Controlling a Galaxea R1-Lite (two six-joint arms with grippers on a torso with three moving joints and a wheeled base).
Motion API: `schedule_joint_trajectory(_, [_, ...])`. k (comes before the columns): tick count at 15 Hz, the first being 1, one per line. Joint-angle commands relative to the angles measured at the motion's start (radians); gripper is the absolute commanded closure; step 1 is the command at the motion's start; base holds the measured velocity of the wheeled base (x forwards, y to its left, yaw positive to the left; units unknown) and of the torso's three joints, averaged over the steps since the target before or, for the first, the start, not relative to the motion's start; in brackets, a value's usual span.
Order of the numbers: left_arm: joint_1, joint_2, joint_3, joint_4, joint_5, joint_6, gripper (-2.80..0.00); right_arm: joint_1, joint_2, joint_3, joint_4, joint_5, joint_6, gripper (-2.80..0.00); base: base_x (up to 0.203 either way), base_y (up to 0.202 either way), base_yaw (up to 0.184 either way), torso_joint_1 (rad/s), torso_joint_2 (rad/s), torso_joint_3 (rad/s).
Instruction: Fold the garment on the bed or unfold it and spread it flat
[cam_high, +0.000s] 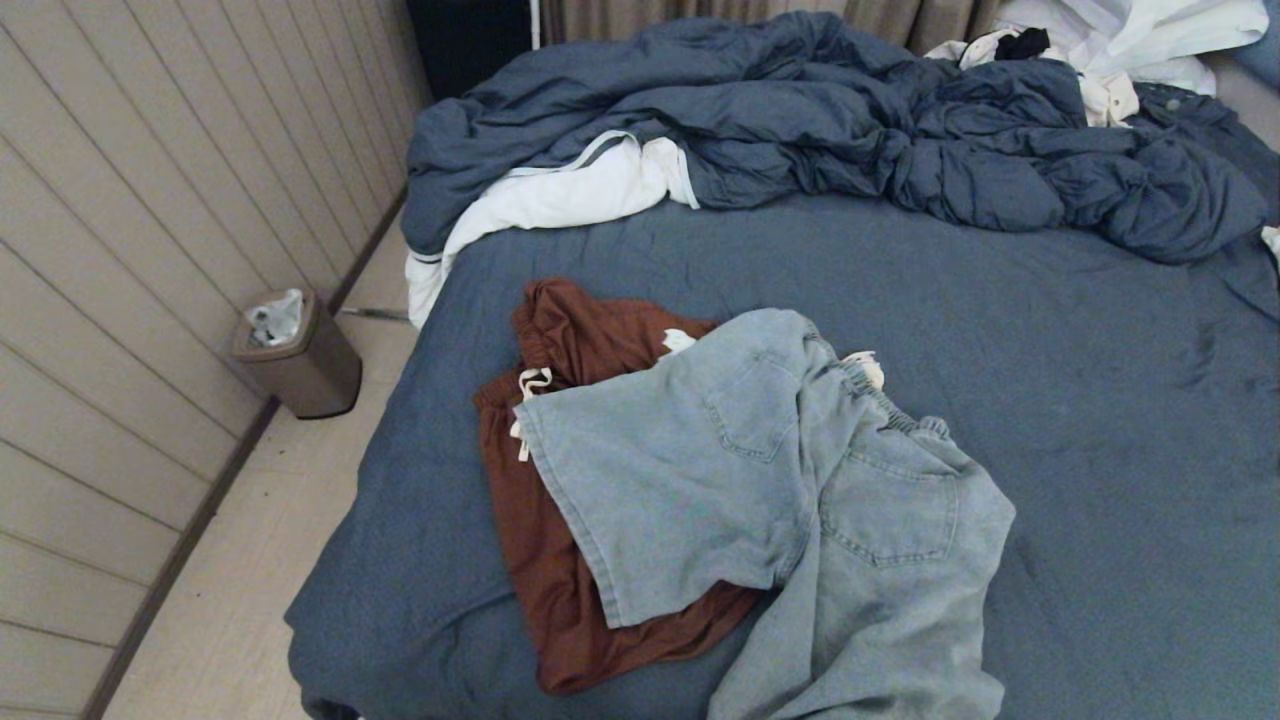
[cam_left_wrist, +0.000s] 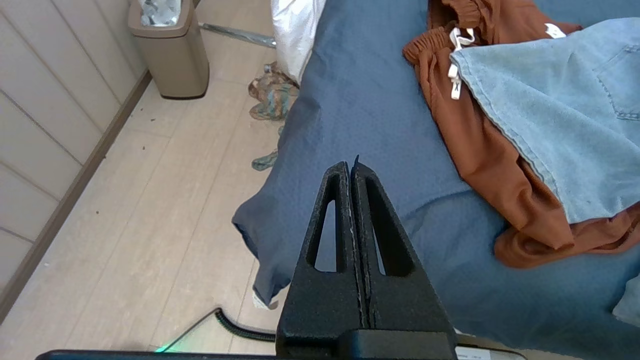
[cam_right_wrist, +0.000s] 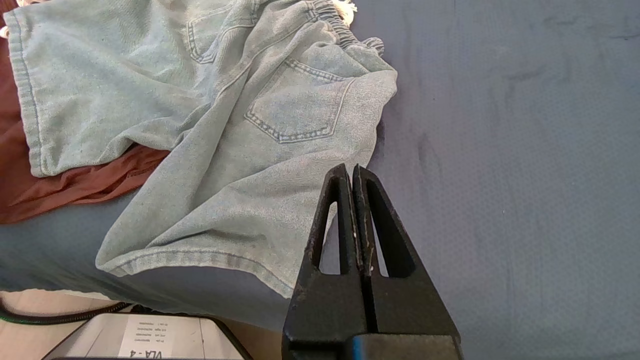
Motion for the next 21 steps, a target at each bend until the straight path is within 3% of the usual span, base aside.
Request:
schedule_joint_trajectory(1, [0.0,0.001,0.0,0.0,0.0,0.0,0.0,0.001,0.0,0.0,0.0,0.001,-0.001,0.0,0.0,0.0,0.0,0.0,0.0,0.0])
schedule_joint_trajectory(21, [0.002,0.0,0.0,0.0,0.0,0.0,0.0,0.001,0.0,0.0,0.0,0.001,-0.001,0.0,0.0,0.0,0.0,0.0,0.0,0.0])
